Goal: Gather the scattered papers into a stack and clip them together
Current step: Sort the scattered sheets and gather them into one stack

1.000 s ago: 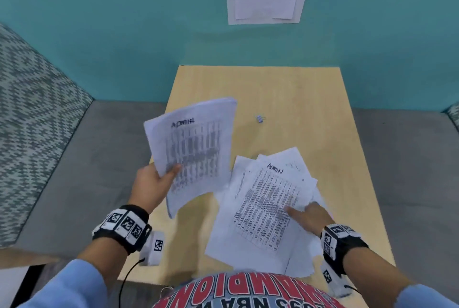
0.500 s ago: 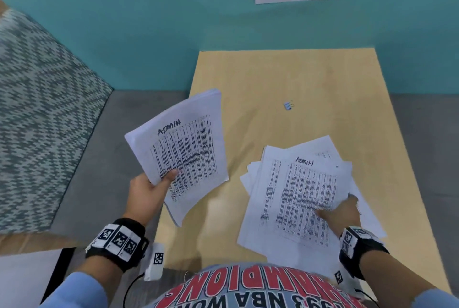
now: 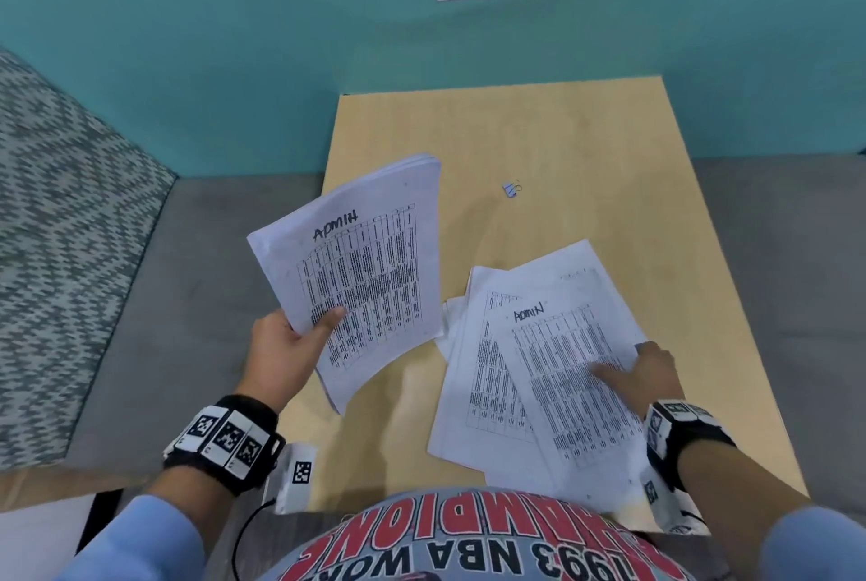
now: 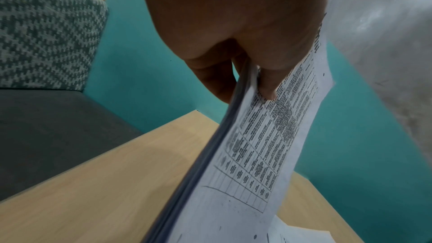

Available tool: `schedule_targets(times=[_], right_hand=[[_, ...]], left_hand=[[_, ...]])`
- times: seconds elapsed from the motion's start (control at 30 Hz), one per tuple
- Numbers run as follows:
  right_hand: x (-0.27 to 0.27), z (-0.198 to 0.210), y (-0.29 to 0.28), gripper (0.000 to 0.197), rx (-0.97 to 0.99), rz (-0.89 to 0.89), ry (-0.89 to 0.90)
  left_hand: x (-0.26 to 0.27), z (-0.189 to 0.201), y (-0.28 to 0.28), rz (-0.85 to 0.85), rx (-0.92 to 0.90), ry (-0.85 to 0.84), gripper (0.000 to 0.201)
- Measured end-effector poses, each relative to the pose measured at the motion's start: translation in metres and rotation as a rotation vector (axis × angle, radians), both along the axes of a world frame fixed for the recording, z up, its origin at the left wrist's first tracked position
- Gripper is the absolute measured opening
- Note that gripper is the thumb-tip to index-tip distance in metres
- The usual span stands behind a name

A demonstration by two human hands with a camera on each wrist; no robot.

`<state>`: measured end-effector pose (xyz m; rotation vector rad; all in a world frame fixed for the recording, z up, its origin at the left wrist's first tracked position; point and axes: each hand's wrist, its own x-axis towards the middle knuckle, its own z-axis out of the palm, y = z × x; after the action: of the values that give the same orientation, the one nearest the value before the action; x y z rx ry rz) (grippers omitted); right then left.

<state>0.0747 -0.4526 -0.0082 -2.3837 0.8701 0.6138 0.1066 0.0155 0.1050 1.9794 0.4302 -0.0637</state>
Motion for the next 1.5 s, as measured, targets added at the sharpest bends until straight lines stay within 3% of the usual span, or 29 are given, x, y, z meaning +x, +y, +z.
schedule_targets(times=[0.1,0.2,0.23,0.33,0.53,0.73,0.83,0.93,0.97,1.1,1.2,1.3,1.37,1.43,1.5], right_hand=[[0.020,-0.008,0.025,0.112,0.003,-0.015,-0.008],[0.040,-0.020,0.037,0.128,-0.038,0.001,0.096],[0.043,-0.021,0.039,0.124,-0.036,0.033,0.121],[0.050,-0.018,0.043,0.085,-0.012,0.126,0.091],[0.049,-0.019,0.048,0.038,0.122,0.251,-0.038],[0.044,-0.008,0.021,0.036,0.308,0.244,-0.112],[0.050,0.012,-0.020,0.037,0.275,0.256,-0.112],[0.064,0.021,-0.056,0.028,0.173,0.318,0.011],[0.067,0.022,-0.063,0.030,0.120,0.334,0.047],[0.067,0.001,-0.061,0.085,-0.054,0.293,0.036],[0.056,-0.004,-0.039,0.095,-0.034,0.139,0.004],[0.051,-0.010,-0.030,0.080,0.061,0.079,0.028],[0.050,-0.012,-0.031,0.063,0.072,0.147,0.043],[0.050,-0.010,-0.034,0.038,0.116,0.181,-0.013],[0.048,-0.010,-0.039,0.028,0.215,0.120,-0.077]], left_hand=[[-0.010,0.013,-0.012,0.010,0.031,-0.021,0.017],[-0.020,0.029,-0.022,0.035,0.093,-0.026,0.026],[-0.023,0.031,-0.024,0.045,0.100,-0.018,0.023],[-0.032,0.031,-0.027,0.056,0.123,0.013,0.009],[-0.048,0.028,-0.031,0.075,0.121,-0.020,0.012],[-0.055,0.026,-0.032,0.076,0.145,-0.035,0.015],[-0.054,0.024,-0.031,0.063,0.171,-0.051,0.015],[-0.054,0.022,-0.030,0.064,0.175,-0.051,0.017],[-0.053,0.021,-0.030,0.064,0.173,-0.048,0.018],[-0.054,0.021,-0.032,0.053,0.175,-0.046,0.008],[-0.054,0.020,-0.033,0.060,0.174,-0.056,0.012],[-0.056,0.020,-0.031,0.074,0.183,-0.055,0.017],[-0.057,0.021,-0.030,0.080,0.181,-0.046,0.018],[-0.058,0.021,-0.030,0.083,0.183,-0.041,0.018],[-0.059,0.020,-0.028,0.088,0.181,-0.045,0.012]])
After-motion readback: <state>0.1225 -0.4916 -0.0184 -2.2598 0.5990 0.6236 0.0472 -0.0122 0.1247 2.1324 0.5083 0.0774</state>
